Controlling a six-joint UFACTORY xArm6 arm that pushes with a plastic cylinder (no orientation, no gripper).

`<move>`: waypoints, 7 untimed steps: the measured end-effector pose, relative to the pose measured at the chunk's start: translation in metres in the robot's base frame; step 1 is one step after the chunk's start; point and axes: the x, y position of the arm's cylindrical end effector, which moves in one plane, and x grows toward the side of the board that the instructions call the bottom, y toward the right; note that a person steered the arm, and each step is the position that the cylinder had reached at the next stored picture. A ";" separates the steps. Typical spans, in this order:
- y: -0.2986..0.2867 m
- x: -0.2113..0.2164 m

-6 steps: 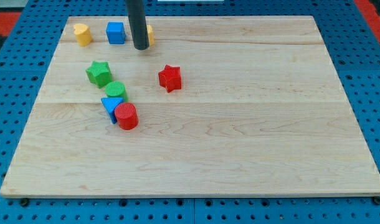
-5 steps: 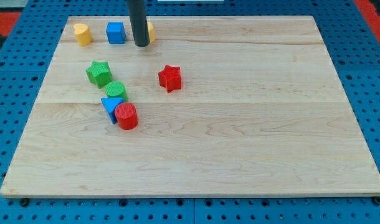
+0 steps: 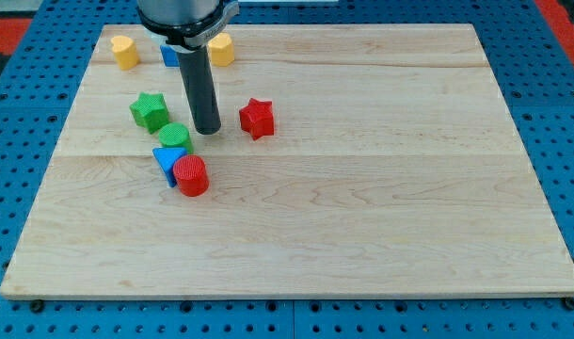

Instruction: Place the red circle to the left of the blue triangle

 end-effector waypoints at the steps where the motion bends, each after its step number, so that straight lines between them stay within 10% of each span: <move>1: 0.006 0.001; 7: -0.027 0.116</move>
